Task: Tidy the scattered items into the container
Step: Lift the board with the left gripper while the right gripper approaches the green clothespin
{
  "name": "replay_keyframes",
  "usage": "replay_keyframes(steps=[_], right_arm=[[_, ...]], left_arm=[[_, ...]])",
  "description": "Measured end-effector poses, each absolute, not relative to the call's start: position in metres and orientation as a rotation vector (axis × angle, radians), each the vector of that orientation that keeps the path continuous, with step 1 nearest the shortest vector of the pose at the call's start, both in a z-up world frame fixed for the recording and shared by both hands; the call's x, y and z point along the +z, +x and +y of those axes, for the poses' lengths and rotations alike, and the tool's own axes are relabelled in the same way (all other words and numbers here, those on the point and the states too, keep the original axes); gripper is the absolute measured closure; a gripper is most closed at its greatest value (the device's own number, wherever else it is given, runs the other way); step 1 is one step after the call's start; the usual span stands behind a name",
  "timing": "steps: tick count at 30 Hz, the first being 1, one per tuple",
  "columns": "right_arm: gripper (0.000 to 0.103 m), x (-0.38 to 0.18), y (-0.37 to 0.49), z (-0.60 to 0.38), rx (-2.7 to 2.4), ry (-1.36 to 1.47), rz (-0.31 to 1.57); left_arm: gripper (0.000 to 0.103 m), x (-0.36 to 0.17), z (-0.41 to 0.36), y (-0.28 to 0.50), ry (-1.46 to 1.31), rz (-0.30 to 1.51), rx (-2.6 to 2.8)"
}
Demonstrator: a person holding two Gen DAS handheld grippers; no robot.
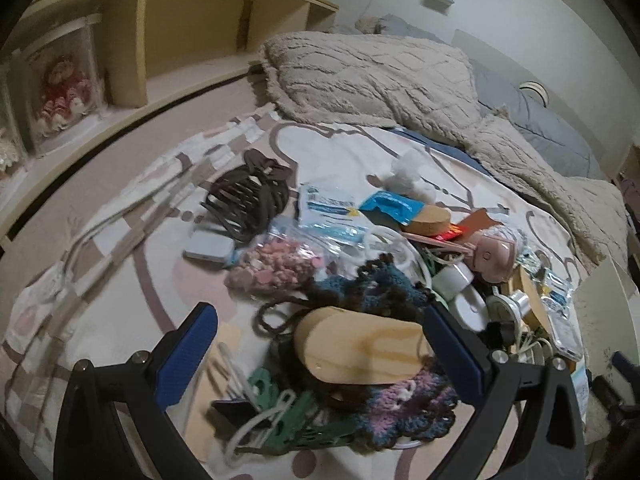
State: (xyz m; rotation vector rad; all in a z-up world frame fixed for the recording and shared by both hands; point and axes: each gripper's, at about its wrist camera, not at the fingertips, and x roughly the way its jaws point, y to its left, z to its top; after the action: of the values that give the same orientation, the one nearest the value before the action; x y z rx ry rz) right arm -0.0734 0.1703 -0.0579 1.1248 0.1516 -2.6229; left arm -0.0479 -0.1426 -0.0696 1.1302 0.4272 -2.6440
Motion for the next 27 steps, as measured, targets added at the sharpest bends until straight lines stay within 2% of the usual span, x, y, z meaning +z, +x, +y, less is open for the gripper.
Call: replay_keyframes(steps=[4,12,22,27], right_arm=[[0.0,-0.074,-0.069,0.154,-2.538,1.147,0.138],[0.0,-0.099,-0.057,0.119,-2.43,1.174,0.258],[0.0,-0.135,-0.055,0.102,-2.255,1.319,0.256],[0.0,-0.14,-0.05,0.099,-2.26,1.317,0.325]], left_arm=[[0.0,-0.075,-0.131,-0.054,1.141,0.286,-2.627],[0.0,-0.094,-0.108,-0.063,1.192,0.0,-2.58],[0.0,-0.1,-0.088,-0.064,1.222,-0.137,-2.623],[0.0,-0.104,-0.081,-0.066,1.236,-0.171,-2.624]])
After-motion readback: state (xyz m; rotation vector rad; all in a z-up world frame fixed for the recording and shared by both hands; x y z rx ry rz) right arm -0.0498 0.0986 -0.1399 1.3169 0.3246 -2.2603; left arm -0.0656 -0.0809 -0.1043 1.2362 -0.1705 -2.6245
